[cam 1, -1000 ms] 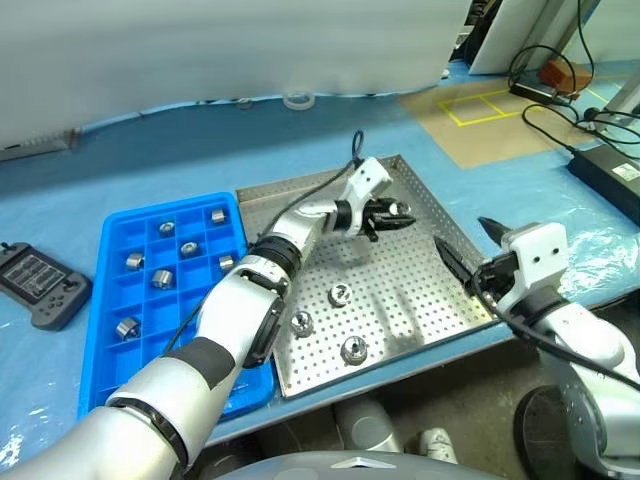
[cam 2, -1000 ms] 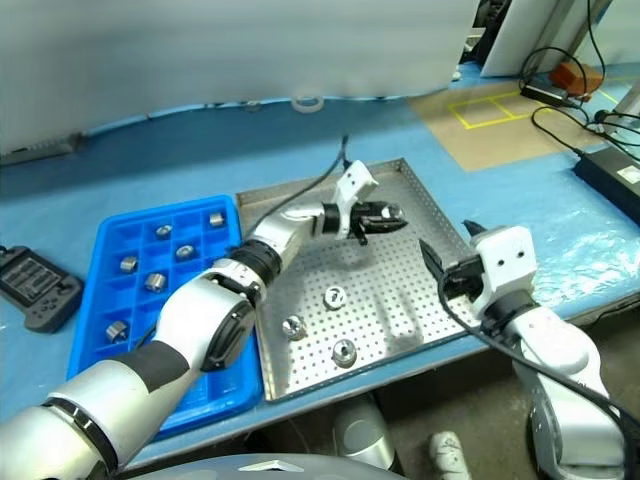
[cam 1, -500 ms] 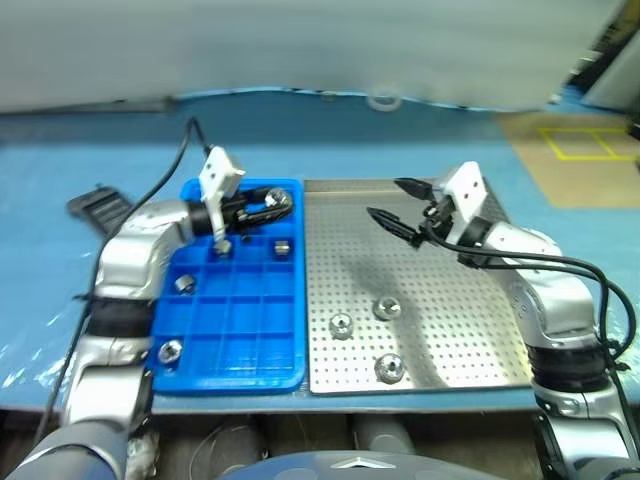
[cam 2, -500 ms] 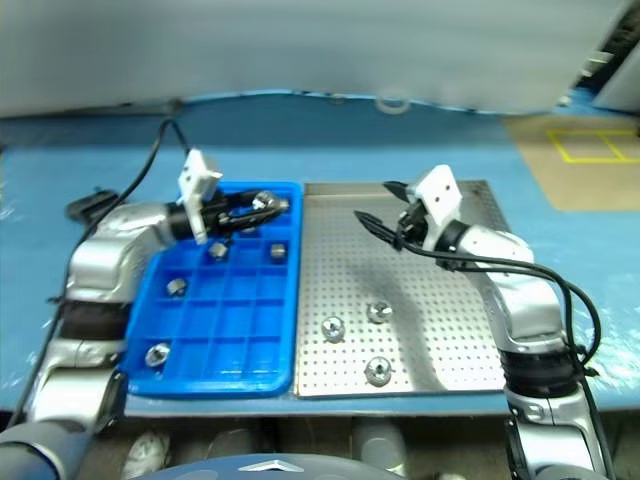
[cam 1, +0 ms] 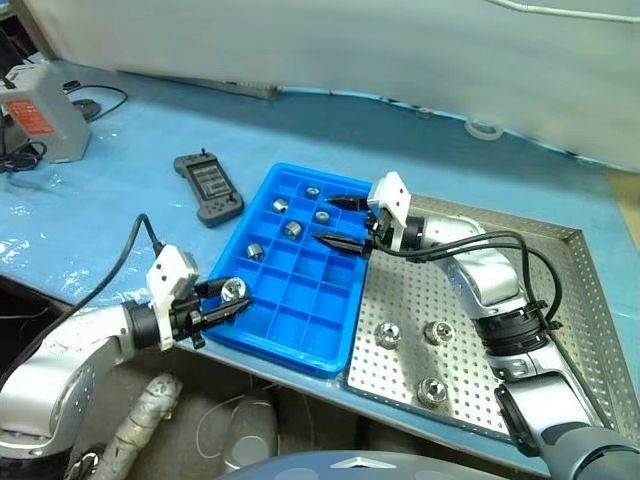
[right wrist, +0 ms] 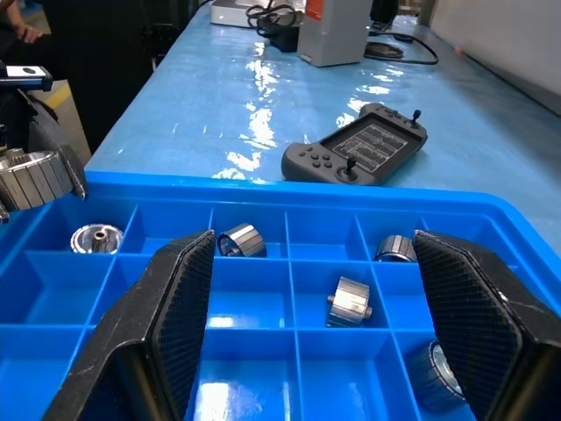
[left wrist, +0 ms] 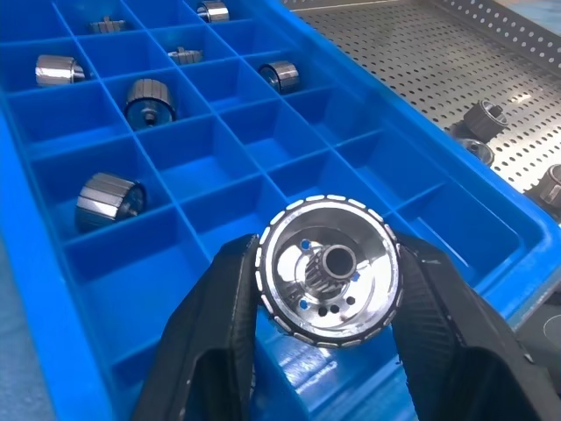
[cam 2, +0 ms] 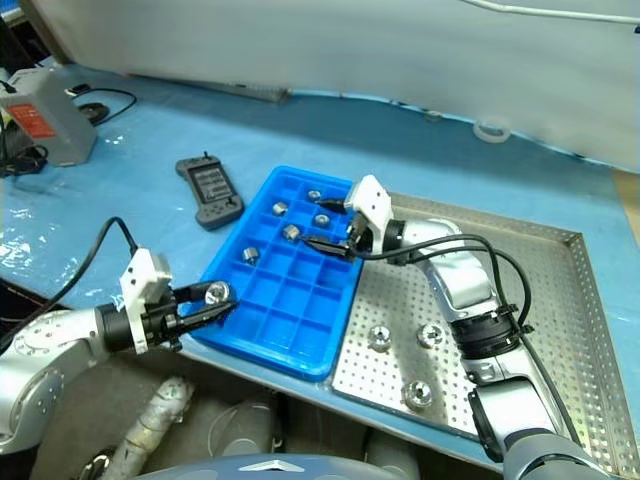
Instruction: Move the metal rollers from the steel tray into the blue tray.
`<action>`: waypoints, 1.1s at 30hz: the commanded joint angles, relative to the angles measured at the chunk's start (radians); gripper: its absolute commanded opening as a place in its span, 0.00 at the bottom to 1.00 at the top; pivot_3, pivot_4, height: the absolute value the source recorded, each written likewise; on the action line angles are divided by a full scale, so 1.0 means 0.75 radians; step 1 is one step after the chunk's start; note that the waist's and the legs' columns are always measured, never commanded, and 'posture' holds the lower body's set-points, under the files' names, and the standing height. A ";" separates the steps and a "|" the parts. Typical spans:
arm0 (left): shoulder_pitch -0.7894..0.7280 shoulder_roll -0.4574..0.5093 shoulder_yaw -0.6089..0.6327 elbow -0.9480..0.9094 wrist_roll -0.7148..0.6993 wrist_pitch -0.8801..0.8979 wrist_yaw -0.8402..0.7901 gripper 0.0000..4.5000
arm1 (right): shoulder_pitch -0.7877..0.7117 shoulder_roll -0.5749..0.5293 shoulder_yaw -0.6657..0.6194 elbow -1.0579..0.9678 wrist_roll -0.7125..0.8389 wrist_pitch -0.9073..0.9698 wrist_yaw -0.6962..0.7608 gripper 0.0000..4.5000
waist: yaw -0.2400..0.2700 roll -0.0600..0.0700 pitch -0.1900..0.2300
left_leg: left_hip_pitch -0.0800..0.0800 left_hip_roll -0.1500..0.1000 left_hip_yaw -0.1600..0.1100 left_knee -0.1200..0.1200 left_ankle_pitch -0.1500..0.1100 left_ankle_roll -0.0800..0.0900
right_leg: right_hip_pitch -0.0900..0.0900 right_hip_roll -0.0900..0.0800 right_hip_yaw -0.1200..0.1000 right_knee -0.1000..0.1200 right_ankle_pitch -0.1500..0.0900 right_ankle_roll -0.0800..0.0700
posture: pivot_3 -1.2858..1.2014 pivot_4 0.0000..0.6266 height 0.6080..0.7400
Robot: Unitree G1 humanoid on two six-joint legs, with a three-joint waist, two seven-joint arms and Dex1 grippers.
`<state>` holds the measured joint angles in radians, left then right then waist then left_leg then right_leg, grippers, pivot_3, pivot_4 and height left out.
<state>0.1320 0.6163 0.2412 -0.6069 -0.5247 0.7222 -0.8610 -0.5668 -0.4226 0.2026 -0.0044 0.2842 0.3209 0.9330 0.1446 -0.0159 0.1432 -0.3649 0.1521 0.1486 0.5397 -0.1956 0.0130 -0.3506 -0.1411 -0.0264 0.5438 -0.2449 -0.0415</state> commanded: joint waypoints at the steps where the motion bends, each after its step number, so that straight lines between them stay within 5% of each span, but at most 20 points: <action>1: -0.060 -0.031 -0.054 0.013 0.081 -0.066 0.137 0.39 | -0.039 0.017 -0.011 0.007 -0.011 -0.048 0.005 0.84 | 0.011 -0.002 0.000 | 0.000 0.003 0.000 -0.004 0.005 -0.004 | -0.003 0.003 0.001 -0.001 0.006 0.011 | 0.62 0.24 1.00; 3: -0.134 -0.063 -0.106 0.063 0.110 -0.056 0.209 0.39 | -0.032 0.031 -0.013 0.001 -0.015 -0.045 -0.010 0.84 | 0.018 -0.002 -0.001 | 0.000 0.015 0.000 -0.006 0.010 -0.013 | -0.003 0.014 0.002 0.000 0.018 0.033 | 0.62 0.24 1.00; 11: -0.301 -0.102 -0.232 0.239 0.124 -0.073 0.222 0.39 | 0.059 0.013 -0.035 -0.109 -0.031 -0.003 -0.066 0.84 | 0.001 -0.016 -0.010 | -0.002 0.045 0.001 -0.019 0.028 -0.049 | -0.018 0.050 -0.001 0.005 0.030 0.052 | 0.60 0.24 1.00; 26: -0.356 -0.045 -0.272 0.411 0.116 -0.125 0.147 0.39 | 0.135 -0.029 -0.078 -0.222 -0.037 0.043 -0.174 0.84 | -0.041 -0.015 -0.010 | 0.002 0.052 0.005 -0.018 0.029 -0.058 | -0.016 0.057 0.004 0.007 0.027 0.047 | 0.55 0.24 1.00; 33: -0.348 -0.056 -0.259 0.420 0.107 -0.144 0.151 0.90 | 0.121 -0.029 -0.069 -0.197 -0.051 0.022 -0.182 0.84 | -0.054 -0.018 -0.012 | 0.002 0.052 0.005 -0.018 0.029 -0.059 | -0.015 0.056 0.004 0.008 0.027 0.046 | 0.55 0.24 1.00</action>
<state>-0.1211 0.5699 0.0368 -0.2788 -0.4448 0.6375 -0.7464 -0.4563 -0.4430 0.1685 -0.1328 0.2463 0.3570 0.8013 0.1042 -0.0290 0.1342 -0.3637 0.1908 0.1523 0.5265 -0.1738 -0.0309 -0.3622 -0.0989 -0.0233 0.5496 -0.2244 -0.0067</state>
